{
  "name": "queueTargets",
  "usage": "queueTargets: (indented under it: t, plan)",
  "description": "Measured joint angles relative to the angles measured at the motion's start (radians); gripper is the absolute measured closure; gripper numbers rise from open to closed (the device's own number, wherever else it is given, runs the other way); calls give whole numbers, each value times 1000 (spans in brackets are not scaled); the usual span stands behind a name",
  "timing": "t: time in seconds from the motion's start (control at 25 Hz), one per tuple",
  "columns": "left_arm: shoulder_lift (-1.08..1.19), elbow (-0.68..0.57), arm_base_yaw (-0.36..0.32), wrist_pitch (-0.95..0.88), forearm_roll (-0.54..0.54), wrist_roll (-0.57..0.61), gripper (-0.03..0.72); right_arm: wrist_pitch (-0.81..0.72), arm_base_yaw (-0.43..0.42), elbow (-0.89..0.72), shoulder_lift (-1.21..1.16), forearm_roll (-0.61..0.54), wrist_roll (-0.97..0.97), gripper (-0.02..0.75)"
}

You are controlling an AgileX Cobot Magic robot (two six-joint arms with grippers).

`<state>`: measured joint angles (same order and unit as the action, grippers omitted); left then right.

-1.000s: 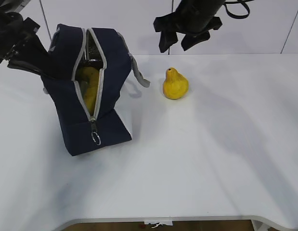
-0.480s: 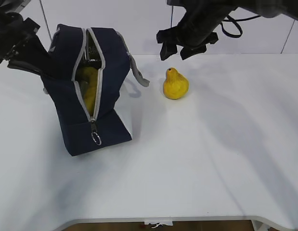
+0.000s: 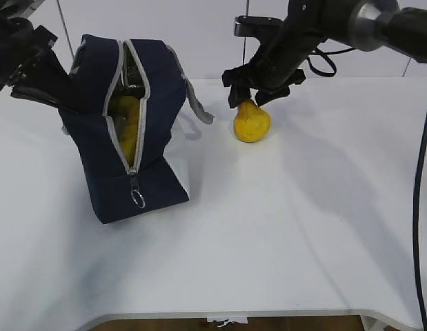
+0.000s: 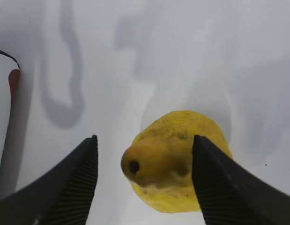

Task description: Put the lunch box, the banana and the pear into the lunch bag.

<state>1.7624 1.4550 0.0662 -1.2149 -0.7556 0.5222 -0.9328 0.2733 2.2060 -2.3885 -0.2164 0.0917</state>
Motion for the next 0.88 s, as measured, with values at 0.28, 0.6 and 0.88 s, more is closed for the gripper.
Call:
queueTargets:
  t: [0.28, 0.6, 0.88]
  plan:
    - [0, 0, 0, 0, 2, 0, 694, 19, 0, 2, -8, 0, 15, 250]
    - [0, 0, 0, 0, 2, 0, 694, 21, 0, 2, -11, 2, 17, 250]
    - [0, 0, 0, 0, 2, 0, 694, 21, 0, 2, -18, 7, 17, 250]
